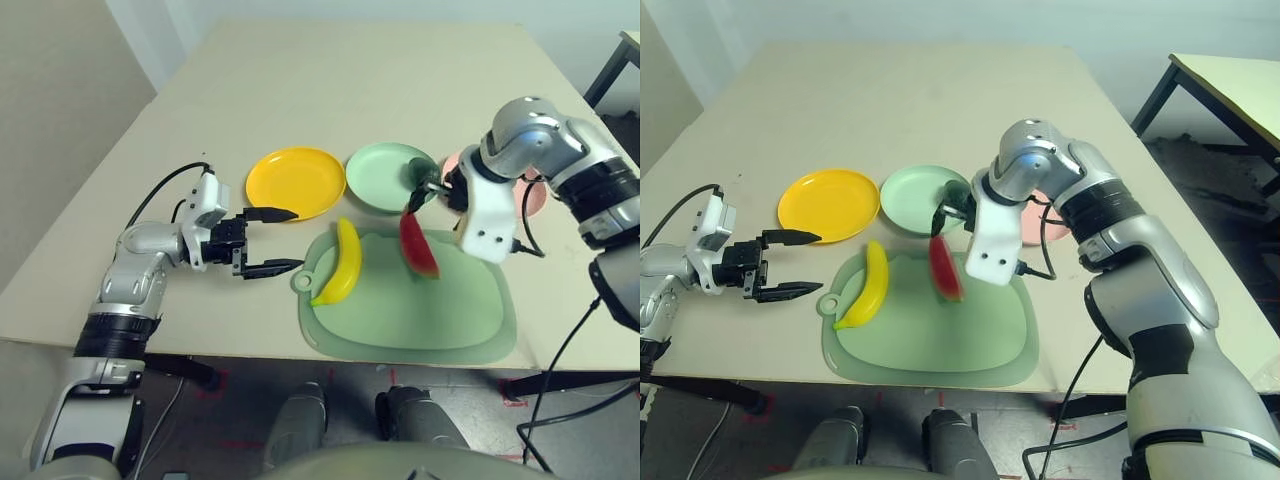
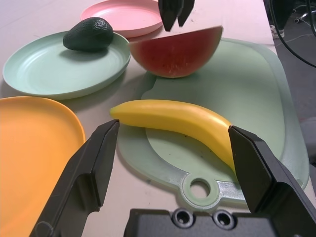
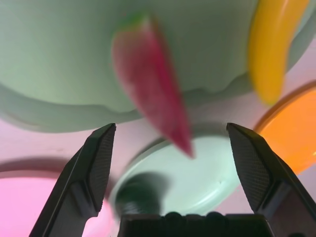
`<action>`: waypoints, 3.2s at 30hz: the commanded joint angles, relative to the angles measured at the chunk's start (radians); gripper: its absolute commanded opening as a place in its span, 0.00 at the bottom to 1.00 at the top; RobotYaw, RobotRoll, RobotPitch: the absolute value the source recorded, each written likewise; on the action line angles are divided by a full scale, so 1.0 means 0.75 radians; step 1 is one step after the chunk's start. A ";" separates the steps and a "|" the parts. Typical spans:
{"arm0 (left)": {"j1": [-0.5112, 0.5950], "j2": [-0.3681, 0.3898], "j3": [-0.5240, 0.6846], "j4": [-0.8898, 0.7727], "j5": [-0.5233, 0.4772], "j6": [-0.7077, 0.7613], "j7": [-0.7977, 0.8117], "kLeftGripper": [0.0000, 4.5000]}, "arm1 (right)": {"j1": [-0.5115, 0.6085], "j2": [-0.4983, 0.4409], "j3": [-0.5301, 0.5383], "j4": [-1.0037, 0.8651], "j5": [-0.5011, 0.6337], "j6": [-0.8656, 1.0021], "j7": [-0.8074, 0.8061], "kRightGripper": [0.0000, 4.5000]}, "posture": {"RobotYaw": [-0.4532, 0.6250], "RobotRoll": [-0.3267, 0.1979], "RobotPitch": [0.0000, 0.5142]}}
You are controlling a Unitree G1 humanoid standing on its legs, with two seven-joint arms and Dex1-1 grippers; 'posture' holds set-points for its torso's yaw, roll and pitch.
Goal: Place the fruits into color-matched plates.
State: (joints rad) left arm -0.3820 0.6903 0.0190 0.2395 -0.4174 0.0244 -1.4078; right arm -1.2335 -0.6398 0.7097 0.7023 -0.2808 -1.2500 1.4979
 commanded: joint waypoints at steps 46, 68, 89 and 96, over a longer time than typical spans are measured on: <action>0.030 0.046 0.015 -0.012 0.009 -0.026 0.011 1.00 | 0.015 0.126 0.141 0.398 -0.287 0.019 -0.286 0.86 | 0.50 0.62 0.20; -0.036 0.032 0.001 0.074 0.020 -0.066 -0.011 1.00 | -0.010 -0.035 0.019 0.199 0.024 0.385 0.146 0.47 | 0.47 0.62 0.16; 0.003 0.022 0.023 -0.003 0.009 -0.042 -0.012 1.00 | -0.134 0.001 0.288 0.908 -0.920 0.920 -1.087 0.47 | 0.49 0.62 0.19; 0.030 0.037 0.033 -0.044 0.003 -0.014 -0.003 1.00 | -0.132 0.015 0.211 0.909 -0.883 0.901 -1.123 0.87 | 0.49 0.62 0.19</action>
State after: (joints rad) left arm -0.3673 0.7095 0.0340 0.2259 -0.4049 0.0070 -1.4101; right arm -1.3370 -0.6341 0.8905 1.3853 -0.9613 -0.5588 0.6497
